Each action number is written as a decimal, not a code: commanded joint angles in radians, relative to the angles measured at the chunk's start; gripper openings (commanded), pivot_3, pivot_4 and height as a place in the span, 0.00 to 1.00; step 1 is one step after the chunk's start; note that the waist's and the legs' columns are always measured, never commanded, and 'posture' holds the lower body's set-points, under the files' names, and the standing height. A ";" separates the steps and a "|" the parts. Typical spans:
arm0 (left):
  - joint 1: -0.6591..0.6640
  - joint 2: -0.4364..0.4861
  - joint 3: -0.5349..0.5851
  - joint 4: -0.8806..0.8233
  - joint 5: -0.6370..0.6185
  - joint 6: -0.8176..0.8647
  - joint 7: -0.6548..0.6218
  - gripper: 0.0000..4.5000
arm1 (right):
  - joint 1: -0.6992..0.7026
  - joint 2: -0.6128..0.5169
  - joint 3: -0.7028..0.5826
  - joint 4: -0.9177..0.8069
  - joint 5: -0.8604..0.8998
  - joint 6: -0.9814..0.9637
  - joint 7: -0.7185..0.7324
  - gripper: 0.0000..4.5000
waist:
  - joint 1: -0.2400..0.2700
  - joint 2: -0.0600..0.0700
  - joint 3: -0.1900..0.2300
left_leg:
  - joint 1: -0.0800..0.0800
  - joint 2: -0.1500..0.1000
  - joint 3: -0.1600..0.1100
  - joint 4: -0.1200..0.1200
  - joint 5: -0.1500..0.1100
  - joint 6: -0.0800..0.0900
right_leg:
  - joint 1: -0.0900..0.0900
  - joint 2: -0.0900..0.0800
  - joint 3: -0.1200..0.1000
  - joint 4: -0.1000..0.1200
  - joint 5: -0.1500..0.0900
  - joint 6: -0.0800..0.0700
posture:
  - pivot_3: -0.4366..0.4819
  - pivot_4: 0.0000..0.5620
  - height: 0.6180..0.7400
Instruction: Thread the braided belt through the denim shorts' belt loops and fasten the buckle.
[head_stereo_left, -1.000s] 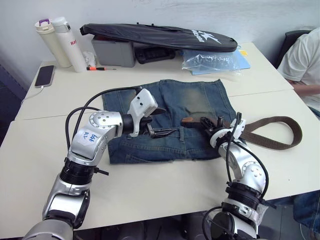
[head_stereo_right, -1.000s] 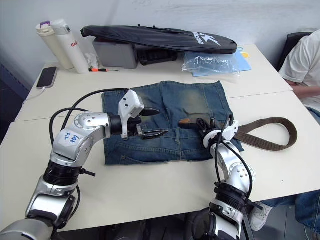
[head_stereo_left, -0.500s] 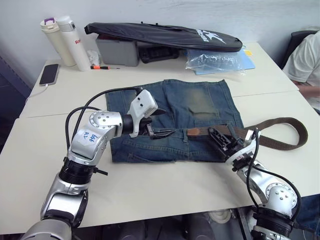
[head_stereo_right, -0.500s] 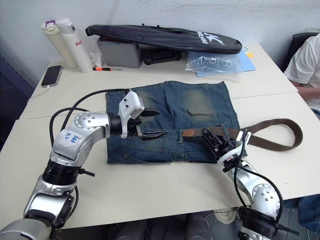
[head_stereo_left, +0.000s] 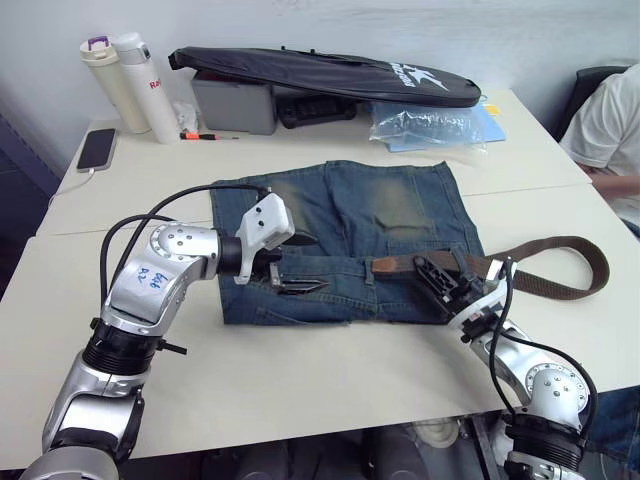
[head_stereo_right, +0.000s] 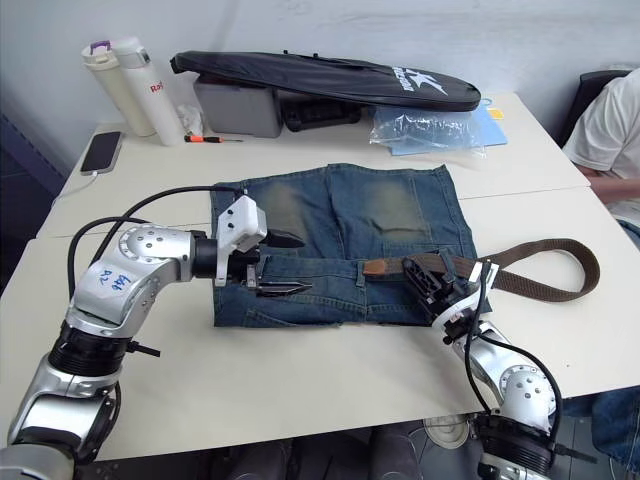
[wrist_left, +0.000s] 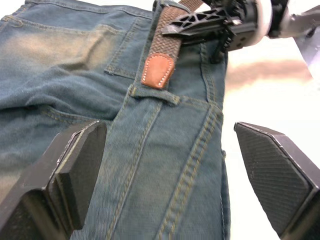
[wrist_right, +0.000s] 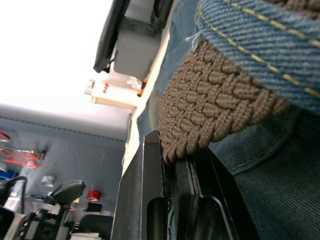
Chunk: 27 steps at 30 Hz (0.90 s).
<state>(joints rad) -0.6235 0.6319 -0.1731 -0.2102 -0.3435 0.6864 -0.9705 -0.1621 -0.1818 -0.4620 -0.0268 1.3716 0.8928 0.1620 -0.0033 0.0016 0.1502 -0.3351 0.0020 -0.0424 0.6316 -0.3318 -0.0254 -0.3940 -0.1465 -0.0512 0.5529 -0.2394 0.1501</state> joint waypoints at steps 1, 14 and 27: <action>-0.002 0.036 -0.004 -0.028 0.003 -0.031 -0.040 1.00 | 0.023 0.021 0.016 0.057 -0.037 -0.008 -0.058 0.00 | 0.000 -0.001 -0.001 | 0.000 0.000 0.000 0.000 0.000 0.000 | 0.000 0.000 0.000 0.000 0.000 0.000 | 0.48 0.27 1.00; 0.007 0.047 0.007 -0.015 0.005 -0.057 -0.042 1.00 | 0.048 -0.071 -0.018 0.032 -0.038 -0.002 -0.107 0.00 | 0.006 -0.001 -0.001 | 0.000 0.000 0.000 0.000 0.000 0.000 | 0.000 0.000 0.000 0.000 -0.001 -0.001 | 0.48 0.27 1.00; 0.018 0.041 0.004 -0.018 0.008 -0.066 -0.023 1.00 | 0.031 -0.077 -0.061 -0.051 0.079 -0.036 -0.245 0.00 | 0.029 0.000 0.000 | -0.002 -0.001 -0.003 0.000 0.000 0.000 | 0.001 -0.001 0.000 -0.001 -0.004 -0.007 | 0.48 0.27 1.00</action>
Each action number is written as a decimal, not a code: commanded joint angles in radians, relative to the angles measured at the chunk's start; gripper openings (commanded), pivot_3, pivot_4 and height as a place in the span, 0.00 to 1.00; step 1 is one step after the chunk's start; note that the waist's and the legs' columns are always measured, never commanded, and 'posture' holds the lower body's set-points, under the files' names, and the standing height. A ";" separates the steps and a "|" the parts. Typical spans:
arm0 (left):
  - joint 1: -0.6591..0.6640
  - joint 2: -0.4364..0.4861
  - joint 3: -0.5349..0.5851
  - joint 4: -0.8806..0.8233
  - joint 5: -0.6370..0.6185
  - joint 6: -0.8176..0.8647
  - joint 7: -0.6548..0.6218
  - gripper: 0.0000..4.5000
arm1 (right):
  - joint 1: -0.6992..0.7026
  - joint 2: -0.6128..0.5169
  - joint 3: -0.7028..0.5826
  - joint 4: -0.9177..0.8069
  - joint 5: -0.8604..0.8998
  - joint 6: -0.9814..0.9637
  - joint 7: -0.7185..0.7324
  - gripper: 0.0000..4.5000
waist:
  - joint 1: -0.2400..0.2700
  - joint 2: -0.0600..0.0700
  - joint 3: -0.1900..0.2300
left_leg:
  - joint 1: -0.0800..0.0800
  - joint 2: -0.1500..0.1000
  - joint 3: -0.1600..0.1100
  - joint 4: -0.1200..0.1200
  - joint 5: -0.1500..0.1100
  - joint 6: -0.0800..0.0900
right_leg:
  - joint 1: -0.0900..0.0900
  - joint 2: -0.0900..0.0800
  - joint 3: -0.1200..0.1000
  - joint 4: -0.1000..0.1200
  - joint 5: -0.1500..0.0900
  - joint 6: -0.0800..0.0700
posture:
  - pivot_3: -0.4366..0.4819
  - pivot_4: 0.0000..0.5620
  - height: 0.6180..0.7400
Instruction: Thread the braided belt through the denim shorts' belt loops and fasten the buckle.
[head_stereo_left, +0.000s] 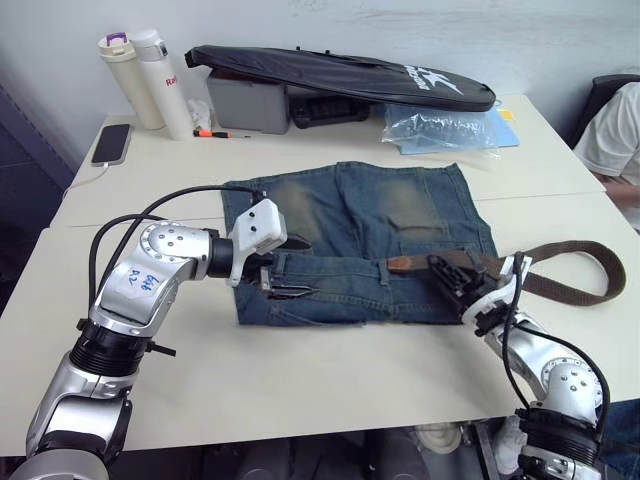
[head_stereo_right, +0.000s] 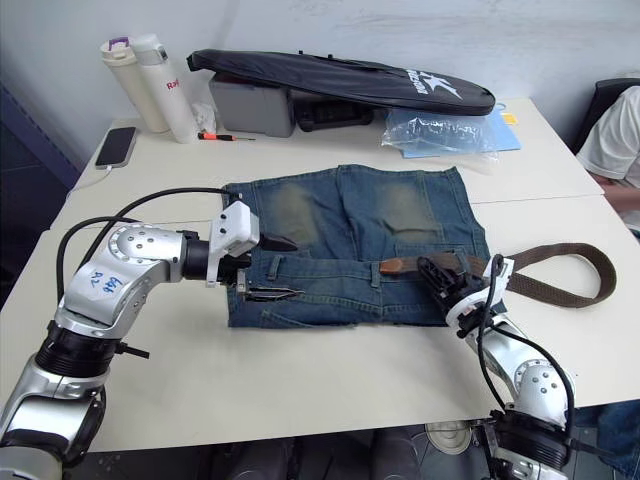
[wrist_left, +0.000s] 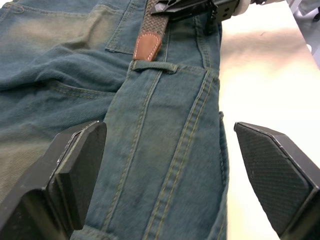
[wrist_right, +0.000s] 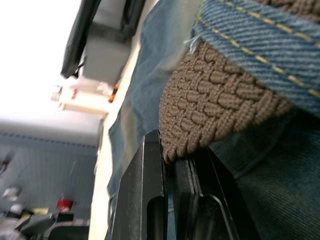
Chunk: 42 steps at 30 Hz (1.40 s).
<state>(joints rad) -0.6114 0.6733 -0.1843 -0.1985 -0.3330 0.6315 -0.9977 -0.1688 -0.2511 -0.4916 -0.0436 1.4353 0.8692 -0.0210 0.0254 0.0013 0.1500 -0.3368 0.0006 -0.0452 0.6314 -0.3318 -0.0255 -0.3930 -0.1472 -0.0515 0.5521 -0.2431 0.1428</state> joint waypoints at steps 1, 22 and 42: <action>0.008 0.000 0.015 -0.031 -0.003 -0.010 0.006 1.00 | 0.041 -0.015 -0.021 -0.066 0.019 -0.007 -0.070 0.00 | 0.000 0.002 0.001 | 0.000 0.000 0.000 0.000 0.000 0.000 | 0.000 0.000 0.000 0.001 0.001 0.003 | 0.48 0.27 1.00; 0.012 -0.023 0.001 -0.035 0.004 -0.014 0.018 1.00 | 0.039 0.041 0.066 -0.116 0.083 -0.015 -0.113 0.00 | -0.020 0.009 0.006 | -0.002 0.002 0.001 -0.001 -0.001 0.002 | -0.003 0.002 0.000 0.001 0.003 0.006 | 0.48 0.27 1.00; 0.011 -0.023 -0.001 -0.038 0.017 -0.012 0.023 1.00 | -0.047 0.039 0.154 -0.082 0.154 -0.012 -0.169 0.00 | -0.031 0.012 0.010 | 0.001 0.015 0.001 -0.002 -0.001 0.002 | -0.005 0.016 0.000 0.005 -0.001 -0.004 | 0.48 0.27 1.00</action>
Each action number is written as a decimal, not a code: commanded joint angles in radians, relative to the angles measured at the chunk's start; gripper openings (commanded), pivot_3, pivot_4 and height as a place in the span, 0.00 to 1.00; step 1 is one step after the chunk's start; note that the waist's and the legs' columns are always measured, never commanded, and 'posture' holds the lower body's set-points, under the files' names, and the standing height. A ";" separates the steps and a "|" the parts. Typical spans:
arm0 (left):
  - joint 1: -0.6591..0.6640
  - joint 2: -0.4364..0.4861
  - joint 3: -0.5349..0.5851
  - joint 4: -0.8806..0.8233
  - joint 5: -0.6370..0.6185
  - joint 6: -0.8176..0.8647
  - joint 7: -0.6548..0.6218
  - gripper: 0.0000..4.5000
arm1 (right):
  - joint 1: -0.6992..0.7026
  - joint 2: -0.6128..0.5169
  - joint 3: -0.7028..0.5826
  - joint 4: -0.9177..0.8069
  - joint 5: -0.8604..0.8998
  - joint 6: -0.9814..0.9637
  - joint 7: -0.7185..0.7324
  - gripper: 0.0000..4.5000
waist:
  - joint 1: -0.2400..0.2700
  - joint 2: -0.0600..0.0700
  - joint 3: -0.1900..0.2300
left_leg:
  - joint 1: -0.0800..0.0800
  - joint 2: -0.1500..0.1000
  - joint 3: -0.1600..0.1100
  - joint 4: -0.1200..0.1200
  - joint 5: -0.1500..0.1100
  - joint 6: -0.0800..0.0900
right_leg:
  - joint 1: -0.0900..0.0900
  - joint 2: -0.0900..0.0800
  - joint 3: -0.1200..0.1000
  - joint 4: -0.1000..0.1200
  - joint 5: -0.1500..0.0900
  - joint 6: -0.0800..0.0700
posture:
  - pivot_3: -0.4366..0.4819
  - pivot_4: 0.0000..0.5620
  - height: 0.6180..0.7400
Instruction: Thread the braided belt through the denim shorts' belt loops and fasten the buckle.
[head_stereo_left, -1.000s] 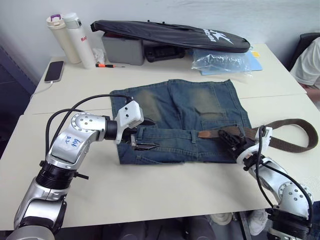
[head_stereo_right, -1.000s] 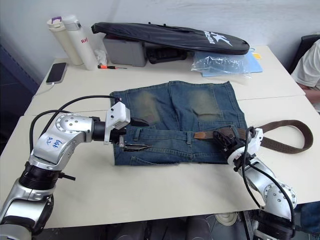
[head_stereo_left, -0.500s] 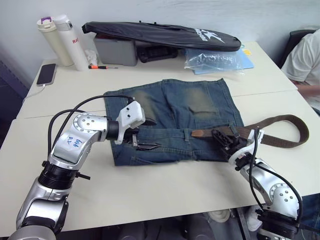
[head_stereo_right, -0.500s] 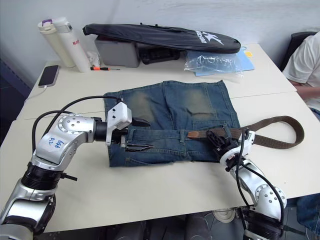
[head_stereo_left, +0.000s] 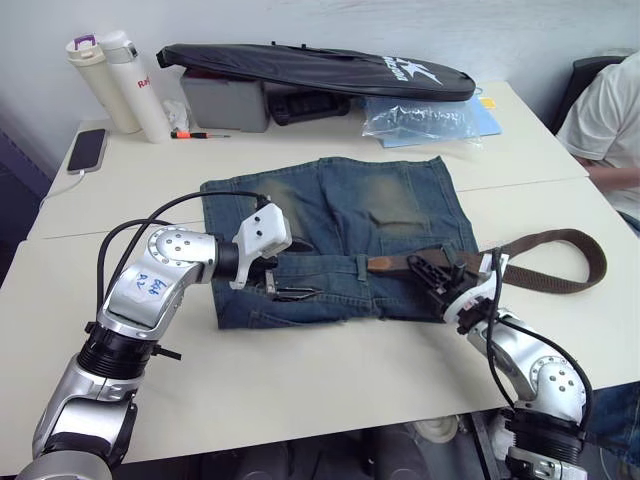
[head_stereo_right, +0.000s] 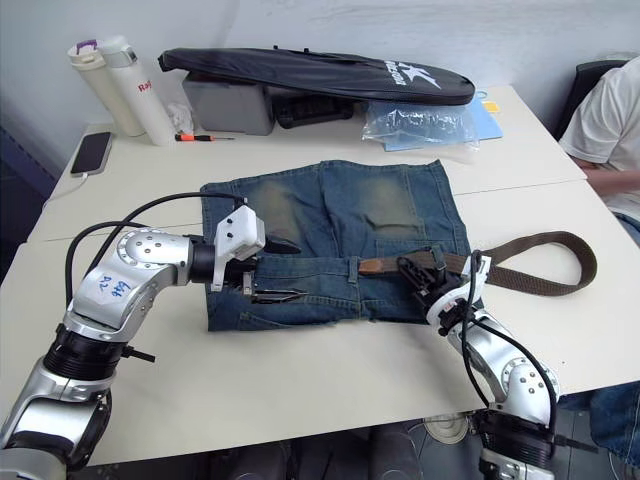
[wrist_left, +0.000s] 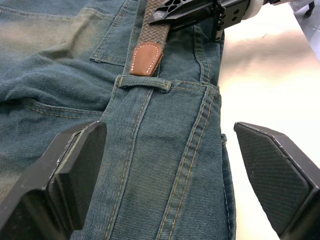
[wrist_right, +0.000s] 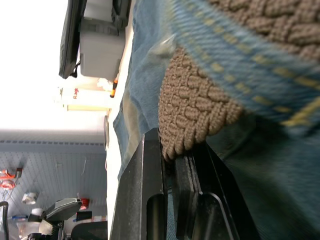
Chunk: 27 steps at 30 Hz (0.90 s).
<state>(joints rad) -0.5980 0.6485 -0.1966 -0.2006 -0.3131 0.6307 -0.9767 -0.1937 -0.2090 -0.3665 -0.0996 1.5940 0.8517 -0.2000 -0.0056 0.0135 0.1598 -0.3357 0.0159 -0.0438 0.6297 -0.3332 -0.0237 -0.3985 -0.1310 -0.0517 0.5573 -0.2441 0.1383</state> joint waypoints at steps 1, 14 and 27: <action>-0.001 0.001 0.011 -0.038 -0.003 -0.009 0.003 1.00 | -0.026 -0.006 0.038 -0.029 -0.018 0.007 0.008 0.00 | 0.000 0.000 0.000 | 0.000 0.000 0.000 0.000 0.000 0.000 | 0.000 0.000 0.000 0.000 0.000 0.000 | 0.48 0.27 1.00; 0.006 -0.002 0.008 -0.043 -0.001 -0.009 0.015 1.00 | -0.010 -0.015 0.078 -0.030 -0.001 0.049 0.012 0.00 | 0.001 0.000 0.000 | -0.001 0.000 0.000 0.000 -0.001 0.001 | 0.000 0.000 0.000 0.001 0.000 0.000 | 0.48 0.27 1.00; 0.020 -0.006 0.009 -0.059 -0.001 -0.008 0.026 1.00 | -0.063 0.059 0.186 -0.064 -0.179 0.043 -0.040 0.00 | -0.014 0.000 0.000 | 0.001 0.001 0.000 0.000 -0.001 0.001 | 0.000 0.001 0.000 0.001 -0.001 -0.002 | 0.48 0.27 1.00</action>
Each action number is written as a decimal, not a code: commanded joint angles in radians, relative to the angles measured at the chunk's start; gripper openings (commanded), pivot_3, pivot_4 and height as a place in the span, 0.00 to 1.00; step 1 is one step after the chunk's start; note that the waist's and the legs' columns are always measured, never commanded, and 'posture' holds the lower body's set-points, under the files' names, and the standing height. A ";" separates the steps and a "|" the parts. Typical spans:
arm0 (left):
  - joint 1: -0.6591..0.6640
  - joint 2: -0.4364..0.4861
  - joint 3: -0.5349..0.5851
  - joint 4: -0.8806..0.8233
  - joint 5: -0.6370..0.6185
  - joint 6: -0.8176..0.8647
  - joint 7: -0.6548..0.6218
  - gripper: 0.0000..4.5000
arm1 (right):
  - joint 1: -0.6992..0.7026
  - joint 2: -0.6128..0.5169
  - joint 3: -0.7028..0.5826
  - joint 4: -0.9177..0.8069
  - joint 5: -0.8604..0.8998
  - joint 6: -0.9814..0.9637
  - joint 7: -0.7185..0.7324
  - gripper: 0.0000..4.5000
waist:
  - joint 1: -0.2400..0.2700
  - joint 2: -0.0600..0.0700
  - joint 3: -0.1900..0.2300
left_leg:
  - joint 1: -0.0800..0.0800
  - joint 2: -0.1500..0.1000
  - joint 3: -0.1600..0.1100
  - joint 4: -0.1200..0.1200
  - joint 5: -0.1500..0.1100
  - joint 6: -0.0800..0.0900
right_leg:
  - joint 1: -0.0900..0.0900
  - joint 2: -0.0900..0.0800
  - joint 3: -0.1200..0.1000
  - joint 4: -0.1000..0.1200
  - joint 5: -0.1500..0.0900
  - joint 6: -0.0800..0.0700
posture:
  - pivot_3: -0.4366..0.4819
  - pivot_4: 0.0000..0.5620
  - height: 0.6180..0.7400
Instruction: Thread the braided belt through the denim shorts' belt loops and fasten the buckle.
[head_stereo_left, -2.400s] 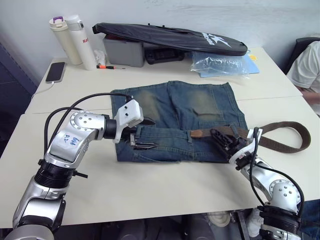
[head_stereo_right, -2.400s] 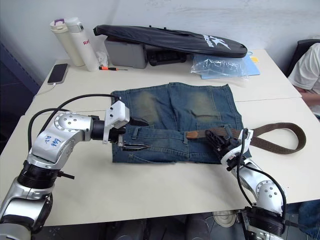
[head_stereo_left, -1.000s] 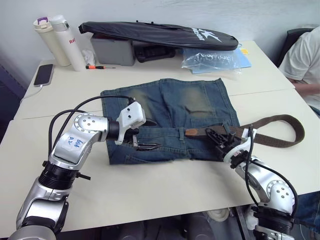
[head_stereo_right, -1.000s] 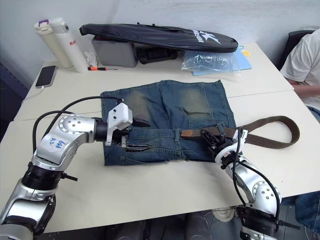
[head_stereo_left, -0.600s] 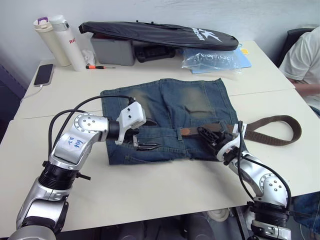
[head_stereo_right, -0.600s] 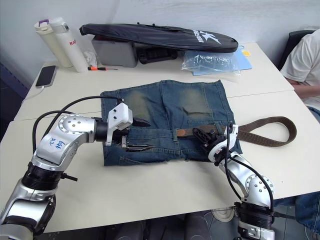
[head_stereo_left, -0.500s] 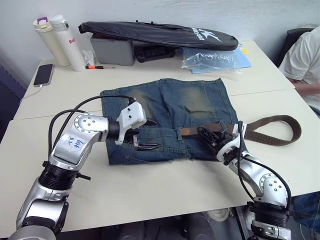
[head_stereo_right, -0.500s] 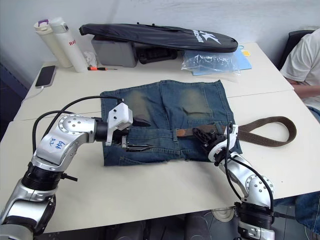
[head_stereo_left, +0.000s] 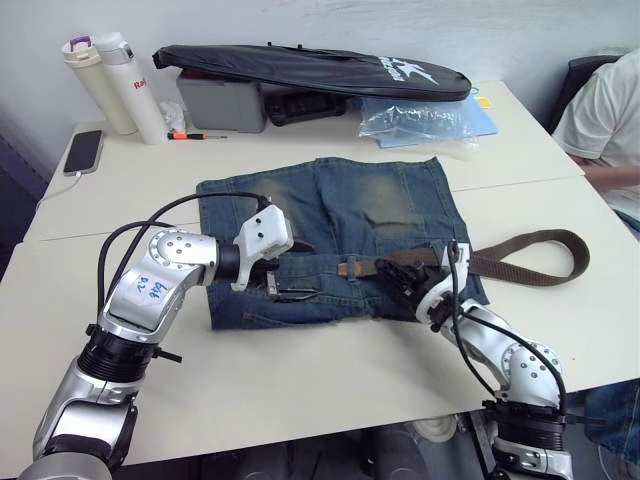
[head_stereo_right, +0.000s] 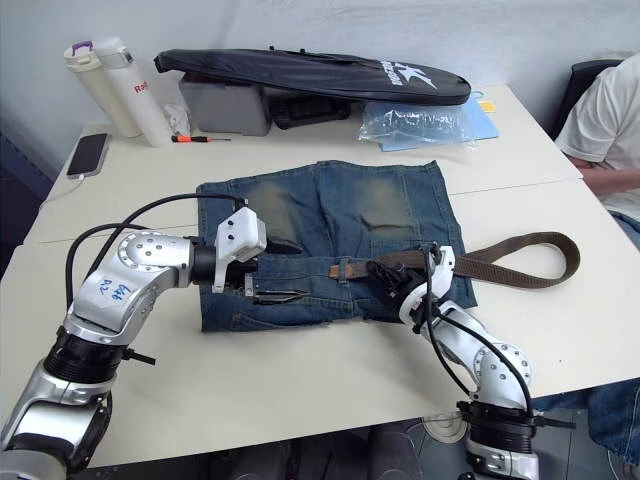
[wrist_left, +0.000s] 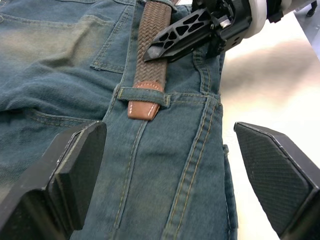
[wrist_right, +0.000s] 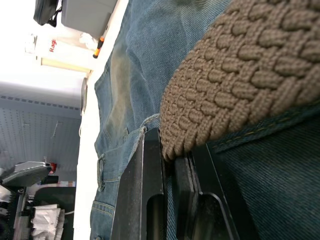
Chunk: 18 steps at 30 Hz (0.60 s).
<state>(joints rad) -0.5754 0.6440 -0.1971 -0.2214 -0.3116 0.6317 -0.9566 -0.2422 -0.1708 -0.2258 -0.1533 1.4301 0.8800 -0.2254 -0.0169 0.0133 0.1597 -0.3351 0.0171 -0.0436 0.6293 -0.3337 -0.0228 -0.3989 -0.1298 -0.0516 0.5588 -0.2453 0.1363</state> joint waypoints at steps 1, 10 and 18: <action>-0.001 -0.002 0.009 -0.041 -0.002 -0.009 0.007 1.00 | -0.023 0.023 0.052 -0.011 -0.023 0.021 -0.026 0.00 | -0.005 0.000 0.000 | 0.000 0.000 0.000 0.000 0.000 0.000 | 0.000 0.000 0.000 0.000 0.000 0.000 | 0.48 0.27 1.00; 0.005 -0.010 0.005 -0.043 -0.002 -0.012 0.012 1.00 | -0.077 0.036 0.125 -0.043 -0.100 0.060 -0.072 0.00 | -0.010 0.000 0.000 | -0.001 0.000 0.000 -0.001 0.000 0.000 | -0.002 0.000 0.000 0.004 0.000 0.000 | 0.48 0.27 1.00; 0.000 -0.018 -0.006 -0.033 0.005 -0.021 0.009 1.00 | -0.108 0.076 0.155 -0.030 -0.161 0.067 -0.055 0.00 | -0.010 0.000 0.000 | -0.001 0.000 0.000 -0.001 0.000 0.000 | -0.003 0.000 0.000 0.005 0.000 0.000 | 0.48 0.27 1.00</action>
<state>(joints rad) -0.5736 0.6292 -0.2083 -0.2254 -0.3085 0.6303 -0.9489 -0.3459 -0.1066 -0.0926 -0.1712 1.2705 0.9240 -0.2893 -0.0273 0.0133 0.1597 -0.3359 0.0170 -0.0436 0.6286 -0.3337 -0.0227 -0.4018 -0.1299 -0.0513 0.5643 -0.2455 0.1360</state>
